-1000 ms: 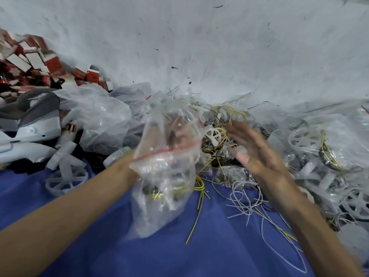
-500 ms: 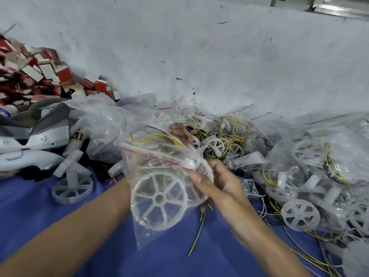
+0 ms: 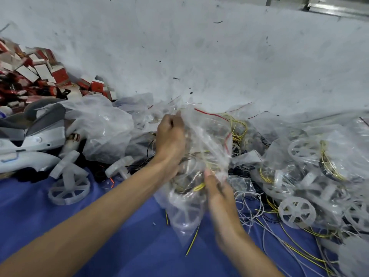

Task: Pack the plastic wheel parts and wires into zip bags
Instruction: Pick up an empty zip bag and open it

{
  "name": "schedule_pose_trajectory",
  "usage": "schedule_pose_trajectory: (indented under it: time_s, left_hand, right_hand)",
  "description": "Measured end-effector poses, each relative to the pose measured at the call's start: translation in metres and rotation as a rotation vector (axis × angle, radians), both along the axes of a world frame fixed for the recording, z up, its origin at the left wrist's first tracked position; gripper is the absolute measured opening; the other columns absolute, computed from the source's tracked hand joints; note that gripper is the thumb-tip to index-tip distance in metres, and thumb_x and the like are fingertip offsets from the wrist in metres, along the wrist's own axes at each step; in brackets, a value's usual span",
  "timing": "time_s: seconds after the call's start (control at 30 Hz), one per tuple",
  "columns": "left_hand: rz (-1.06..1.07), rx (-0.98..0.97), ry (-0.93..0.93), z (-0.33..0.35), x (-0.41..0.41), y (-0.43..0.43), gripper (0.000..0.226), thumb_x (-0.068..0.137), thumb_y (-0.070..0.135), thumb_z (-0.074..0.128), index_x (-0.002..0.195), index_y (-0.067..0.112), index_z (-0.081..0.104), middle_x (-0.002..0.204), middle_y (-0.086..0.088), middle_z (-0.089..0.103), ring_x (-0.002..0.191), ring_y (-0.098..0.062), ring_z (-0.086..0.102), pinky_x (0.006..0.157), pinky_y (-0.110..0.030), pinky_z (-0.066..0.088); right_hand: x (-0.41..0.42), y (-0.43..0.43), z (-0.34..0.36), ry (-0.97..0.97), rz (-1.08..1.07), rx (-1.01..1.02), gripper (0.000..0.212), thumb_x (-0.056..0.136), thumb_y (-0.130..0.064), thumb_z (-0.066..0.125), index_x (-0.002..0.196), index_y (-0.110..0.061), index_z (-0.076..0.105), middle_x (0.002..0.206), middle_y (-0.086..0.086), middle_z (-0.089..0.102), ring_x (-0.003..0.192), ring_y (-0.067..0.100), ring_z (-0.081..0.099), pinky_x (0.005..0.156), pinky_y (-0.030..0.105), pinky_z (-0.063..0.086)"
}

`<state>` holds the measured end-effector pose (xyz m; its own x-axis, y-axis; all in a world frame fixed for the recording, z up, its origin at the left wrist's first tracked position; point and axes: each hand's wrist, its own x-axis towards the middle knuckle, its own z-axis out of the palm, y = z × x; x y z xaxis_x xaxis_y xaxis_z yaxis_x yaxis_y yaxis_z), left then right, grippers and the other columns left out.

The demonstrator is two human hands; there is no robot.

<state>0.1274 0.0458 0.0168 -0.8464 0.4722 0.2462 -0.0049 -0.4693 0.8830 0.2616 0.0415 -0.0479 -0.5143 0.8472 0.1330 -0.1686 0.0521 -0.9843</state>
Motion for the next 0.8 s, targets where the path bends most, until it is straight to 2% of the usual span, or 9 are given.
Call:
schedule_pose_trajectory:
  time_s: [0.07, 0.13, 0.23, 0.3, 0.43, 0.5, 0.63, 0.73, 0.8]
  left_hand:
    - [-0.09, -0.022, 0.145, 0.006, -0.002, -0.014, 0.027, 0.097, 0.03, 0.05, 0.073, 0.019, 0.046, 0.049, 0.005, 0.048, 0.042, -0.01, 0.042, 0.048, -0.024, 0.039]
    - [-0.249, -0.06, 0.218, 0.008, -0.012, -0.025, 0.02, 0.093, 0.031, 0.056, 0.08, 0.018, 0.05, 0.056, 0.006, 0.057, 0.049, -0.008, 0.051, 0.054, -0.024, 0.045]
    - [-0.647, -0.179, 0.245, 0.005, -0.025, -0.033, 0.036, 0.088, 0.047, 0.052, 0.106, 0.019, 0.064, 0.099, 0.004, 0.071, 0.095, -0.013, 0.066, 0.085, -0.031, 0.049]
    - [-0.736, -0.224, 0.239, -0.001, -0.021, -0.038, 0.043, 0.092, 0.042, 0.048, 0.124, 0.014, 0.059, 0.101, 0.005, 0.072, 0.1, -0.004, 0.065, 0.087, -0.023, 0.049]
    - [-0.693, -0.054, 0.132, -0.009, -0.013, -0.035, 0.012, 0.085, 0.02, 0.06, 0.086, 0.015, 0.071, 0.09, -0.005, 0.072, 0.086, -0.018, 0.068, 0.075, -0.026, 0.056]
    - [-0.559, 0.035, 0.072, -0.007, -0.015, -0.034, 0.011, 0.085, 0.014, 0.059, 0.077, 0.015, 0.066, 0.081, -0.004, 0.069, 0.073, -0.016, 0.067, 0.065, -0.027, 0.056]
    - [-0.379, 0.007, 0.182, -0.006, -0.017, -0.036, 0.025, 0.095, 0.01, 0.05, 0.077, 0.023, 0.061, 0.068, 0.009, 0.063, 0.06, -0.005, 0.059, 0.052, -0.018, 0.047]
    - [-0.283, -0.044, 0.097, -0.009, -0.017, -0.036, 0.036, 0.096, 0.009, 0.043, 0.069, 0.027, 0.057, 0.06, 0.006, 0.051, 0.058, -0.011, 0.046, 0.055, -0.026, 0.039]
    - [-0.196, -0.125, 0.134, -0.009, -0.017, -0.037, 0.034, 0.096, 0.009, 0.038, 0.069, 0.025, 0.052, 0.057, 0.009, 0.048, 0.055, -0.009, 0.043, 0.055, -0.026, 0.036]
  right_hand:
    - [0.005, 0.015, 0.009, -0.054, -0.021, -0.13, 0.042, 0.091, -0.047, 0.049, 0.098, -0.011, 0.069, 0.094, 0.009, 0.072, 0.09, 0.026, 0.068, 0.086, 0.042, 0.053]
    - [0.012, 0.024, 0.011, -0.037, -0.025, -0.192, 0.044, 0.095, -0.042, 0.046, 0.082, -0.01, 0.073, 0.087, 0.014, 0.073, 0.078, 0.026, 0.069, 0.077, 0.039, 0.054]
    - [0.015, 0.027, 0.016, -0.002, 0.005, -0.248, 0.041, 0.095, -0.041, 0.046, 0.09, -0.008, 0.071, 0.089, 0.015, 0.073, 0.076, 0.026, 0.069, 0.068, 0.034, 0.055]
    - [0.016, 0.031, 0.018, 0.043, 0.051, -0.305, 0.044, 0.095, -0.045, 0.044, 0.094, -0.008, 0.07, 0.086, 0.012, 0.073, 0.072, 0.022, 0.07, 0.063, 0.031, 0.057]
    - [0.014, 0.029, 0.021, 0.08, 0.113, -0.371, 0.055, 0.093, -0.057, 0.035, 0.104, -0.013, 0.066, 0.103, 0.011, 0.071, 0.095, 0.024, 0.068, 0.088, 0.042, 0.052]
    - [0.014, 0.027, 0.018, 0.154, 0.174, -0.386, 0.064, 0.092, -0.06, 0.028, 0.119, -0.013, 0.061, 0.113, 0.013, 0.067, 0.107, 0.026, 0.063, 0.098, 0.046, 0.045]
    - [0.012, 0.017, 0.008, 0.1, 0.326, -0.289, 0.079, 0.074, -0.069, 0.038, 0.138, -0.022, 0.04, 0.127, 0.008, 0.059, 0.113, 0.025, 0.059, 0.093, 0.051, 0.048]
    - [0.008, 0.006, 0.0, 0.022, 0.315, -0.155, 0.061, 0.061, -0.061, 0.057, 0.109, -0.024, 0.056, 0.088, -0.008, 0.071, 0.083, 0.012, 0.069, 0.067, 0.031, 0.056]
    - [0.001, -0.004, -0.002, -0.038, 0.341, -0.145, 0.051, 0.061, -0.063, 0.056, 0.09, -0.023, 0.066, 0.084, 0.0, 0.072, 0.081, 0.018, 0.07, 0.069, 0.033, 0.057]
